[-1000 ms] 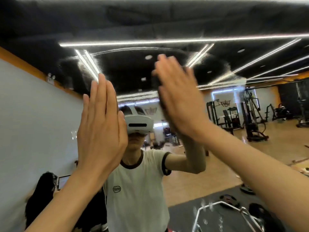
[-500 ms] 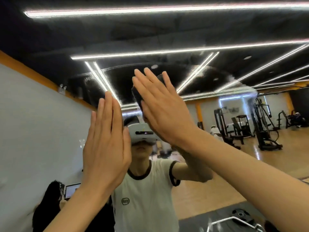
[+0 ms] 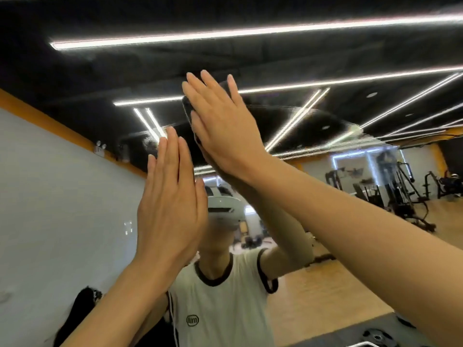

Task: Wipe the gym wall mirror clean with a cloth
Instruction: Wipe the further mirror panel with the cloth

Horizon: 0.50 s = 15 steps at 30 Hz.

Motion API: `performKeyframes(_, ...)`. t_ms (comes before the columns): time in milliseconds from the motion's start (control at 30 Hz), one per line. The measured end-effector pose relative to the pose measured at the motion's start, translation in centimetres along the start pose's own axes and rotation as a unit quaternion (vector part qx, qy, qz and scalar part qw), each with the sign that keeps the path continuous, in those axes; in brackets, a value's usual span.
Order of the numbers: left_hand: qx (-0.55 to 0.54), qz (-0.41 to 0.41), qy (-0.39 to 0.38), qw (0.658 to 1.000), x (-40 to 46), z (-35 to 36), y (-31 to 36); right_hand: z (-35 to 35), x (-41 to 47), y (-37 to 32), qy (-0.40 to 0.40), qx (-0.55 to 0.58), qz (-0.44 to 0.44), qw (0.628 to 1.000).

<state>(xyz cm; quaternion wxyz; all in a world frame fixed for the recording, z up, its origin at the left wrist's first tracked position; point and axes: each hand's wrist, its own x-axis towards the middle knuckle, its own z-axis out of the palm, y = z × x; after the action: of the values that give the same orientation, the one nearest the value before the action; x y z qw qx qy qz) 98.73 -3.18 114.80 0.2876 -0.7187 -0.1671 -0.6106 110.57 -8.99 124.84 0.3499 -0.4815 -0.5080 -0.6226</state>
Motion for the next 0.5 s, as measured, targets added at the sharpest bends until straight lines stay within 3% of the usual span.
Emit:
performKeyframes(133, 0.028, 0.018, -0.003, 0.999, -0.2, 0.1, -0.6, -1.0, -1.5, 5.6, 0.036, 0.065, 0.039, 0.996)
performKeyframes(500, 0.037, 0.019, -0.034, 0.999, -4.5, -0.1, 0.3, -4.4, -9.3, 21.7, 0.082, 0.006, 0.247, 0.966)
